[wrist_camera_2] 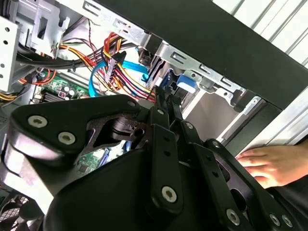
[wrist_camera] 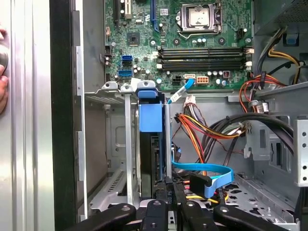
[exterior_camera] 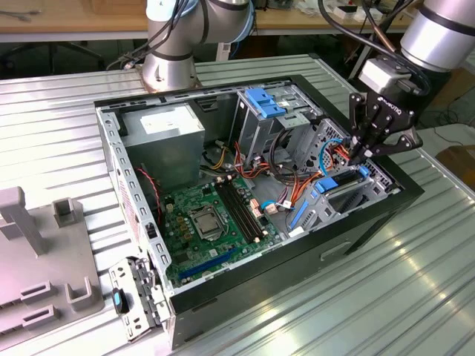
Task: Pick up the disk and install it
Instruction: 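Insert the first disk wire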
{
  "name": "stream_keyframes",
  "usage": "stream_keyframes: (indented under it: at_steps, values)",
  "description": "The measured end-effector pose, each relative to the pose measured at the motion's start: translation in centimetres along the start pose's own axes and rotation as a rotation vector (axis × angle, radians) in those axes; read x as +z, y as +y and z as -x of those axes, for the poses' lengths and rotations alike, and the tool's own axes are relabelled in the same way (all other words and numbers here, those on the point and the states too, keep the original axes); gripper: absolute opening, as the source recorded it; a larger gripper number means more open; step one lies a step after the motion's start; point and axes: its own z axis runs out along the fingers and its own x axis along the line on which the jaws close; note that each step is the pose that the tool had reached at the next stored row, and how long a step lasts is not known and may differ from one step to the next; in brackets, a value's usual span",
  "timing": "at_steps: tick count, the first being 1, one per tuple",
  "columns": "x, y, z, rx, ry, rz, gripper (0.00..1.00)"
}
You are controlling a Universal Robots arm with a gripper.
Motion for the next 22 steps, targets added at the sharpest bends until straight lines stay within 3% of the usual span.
stream_keyframes:
  at_steps: [6,9,13,22]
  values:
    - [0.42,0.08,-0.49,0.0,0.0002,0.0013,0.17]
    - [0.62,0.68,-0.65,-0.001,0.0,0.0012,0.17]
    - [0.75,0.69,-0.66,-0.004,-0.0001,-0.0115,0.17]
    - [1.02,0.73,-0.83,0.005,0.0,-0.0119,0.17]
